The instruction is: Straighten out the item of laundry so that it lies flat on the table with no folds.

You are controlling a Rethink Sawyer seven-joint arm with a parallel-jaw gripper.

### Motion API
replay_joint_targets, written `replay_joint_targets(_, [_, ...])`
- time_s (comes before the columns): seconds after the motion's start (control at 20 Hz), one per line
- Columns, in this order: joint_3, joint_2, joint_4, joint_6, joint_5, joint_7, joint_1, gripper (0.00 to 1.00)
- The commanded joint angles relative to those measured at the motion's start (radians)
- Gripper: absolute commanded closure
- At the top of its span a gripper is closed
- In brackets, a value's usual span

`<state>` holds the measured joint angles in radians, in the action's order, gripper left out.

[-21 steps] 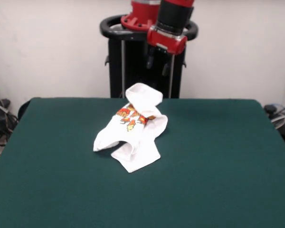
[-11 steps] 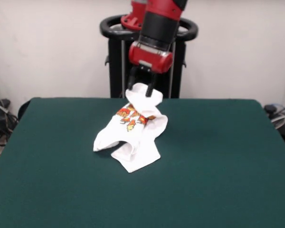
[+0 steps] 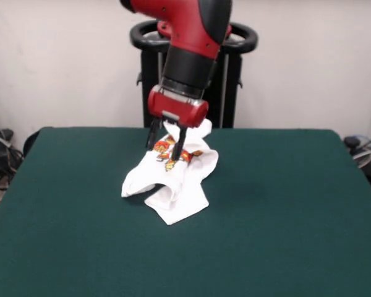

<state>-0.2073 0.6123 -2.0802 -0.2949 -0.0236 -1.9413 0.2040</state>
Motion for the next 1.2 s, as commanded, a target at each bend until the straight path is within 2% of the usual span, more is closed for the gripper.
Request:
replay_joint_targets(0.05, [0.184,-0.174,0.165,-0.037,-0.071,-0.117,0.052,0.00])
replay_joint_targets(0.25, [0.197,-0.206,0.192,-0.061,-0.035,-0.157,0.018,0.00])
replay_joint_targets(0.5, [0.196,-0.239,0.232,-0.042,-0.006,-0.146,-0.015,0.00])
replay_joint_targets(0.7, [0.162,-0.298,0.273,-0.022,-0.017,-0.102,-0.036,0.00])
replay_joint_targets(0.85, [0.126,-0.339,0.280,-0.064,-0.025,-0.102,-0.051,0.00])
replay_joint_targets(1.05, [0.088,-0.394,0.304,-0.120,0.011,-0.117,-0.091,0.00])
replay_joint_targets(1.2, [0.035,-0.419,0.311,-0.130,0.085,-0.122,-0.148,0.00])
